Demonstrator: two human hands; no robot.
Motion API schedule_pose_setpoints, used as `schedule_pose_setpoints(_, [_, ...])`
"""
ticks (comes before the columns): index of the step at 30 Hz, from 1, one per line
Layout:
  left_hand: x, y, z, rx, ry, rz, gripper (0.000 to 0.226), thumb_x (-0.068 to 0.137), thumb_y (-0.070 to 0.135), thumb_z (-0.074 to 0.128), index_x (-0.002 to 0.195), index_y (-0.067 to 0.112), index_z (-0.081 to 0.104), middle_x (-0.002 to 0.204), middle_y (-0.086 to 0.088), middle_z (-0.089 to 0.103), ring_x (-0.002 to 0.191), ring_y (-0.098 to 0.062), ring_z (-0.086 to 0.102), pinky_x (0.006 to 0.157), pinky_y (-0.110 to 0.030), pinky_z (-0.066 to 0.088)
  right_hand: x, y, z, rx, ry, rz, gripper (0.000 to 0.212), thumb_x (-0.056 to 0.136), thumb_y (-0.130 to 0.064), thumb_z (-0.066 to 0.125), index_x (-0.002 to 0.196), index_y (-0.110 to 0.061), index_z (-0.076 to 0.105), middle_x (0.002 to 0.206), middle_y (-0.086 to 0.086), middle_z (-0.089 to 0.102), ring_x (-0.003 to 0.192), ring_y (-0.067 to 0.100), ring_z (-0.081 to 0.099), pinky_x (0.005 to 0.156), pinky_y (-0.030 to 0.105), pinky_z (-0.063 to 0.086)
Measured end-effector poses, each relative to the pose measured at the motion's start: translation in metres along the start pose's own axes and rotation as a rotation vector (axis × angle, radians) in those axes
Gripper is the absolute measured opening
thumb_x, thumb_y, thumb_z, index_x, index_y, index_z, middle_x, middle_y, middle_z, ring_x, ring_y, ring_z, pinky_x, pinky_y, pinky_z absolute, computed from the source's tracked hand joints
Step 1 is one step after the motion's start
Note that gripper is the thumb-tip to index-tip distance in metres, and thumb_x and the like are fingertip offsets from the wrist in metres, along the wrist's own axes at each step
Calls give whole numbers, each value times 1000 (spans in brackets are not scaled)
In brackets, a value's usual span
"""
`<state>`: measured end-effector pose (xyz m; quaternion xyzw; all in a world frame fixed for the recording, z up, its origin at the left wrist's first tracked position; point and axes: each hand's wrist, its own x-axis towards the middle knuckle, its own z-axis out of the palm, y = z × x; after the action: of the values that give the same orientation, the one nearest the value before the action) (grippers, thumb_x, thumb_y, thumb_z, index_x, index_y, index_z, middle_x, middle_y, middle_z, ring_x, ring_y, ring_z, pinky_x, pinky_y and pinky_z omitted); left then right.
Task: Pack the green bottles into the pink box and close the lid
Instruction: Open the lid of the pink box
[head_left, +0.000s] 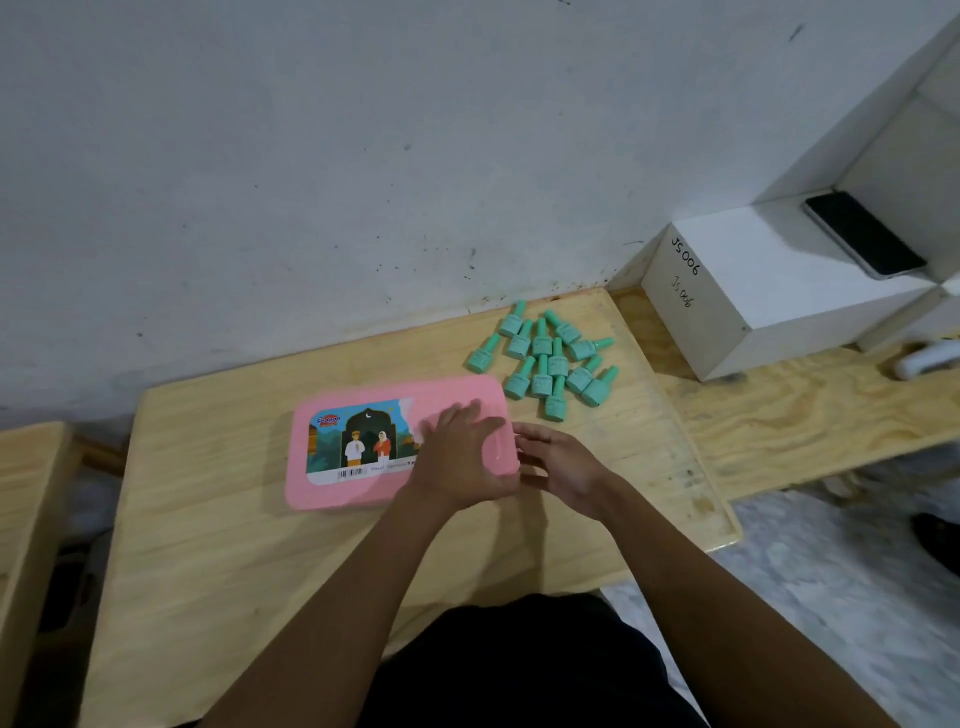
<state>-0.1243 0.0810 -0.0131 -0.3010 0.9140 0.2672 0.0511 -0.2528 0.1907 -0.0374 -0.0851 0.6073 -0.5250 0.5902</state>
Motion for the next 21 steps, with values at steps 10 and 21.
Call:
schedule_pose_setpoints(10, [2, 7, -19, -64, 9, 11, 82, 62, 59, 76, 132, 25, 53, 148, -3, 43, 135, -25, 37, 109, -40, 32, -5, 11, 13, -238, 178, -197, 28, 98, -11, 53, 121, -22, 66, 106, -8, 69, 87, 6, 64, 80, 33, 58])
schedule_pose_setpoints(21, [9, 2, -51, 241, 505, 399, 41, 88, 40, 42, 96, 15, 72, 81, -5, 75, 59, -24, 66, 47, -33, 52, 5, 13, 19, -454, 346, -186, 28, 91, -22, 64, 118, -15, 70, 98, -6, 71, 83, 11, 67, 79, 42, 60])
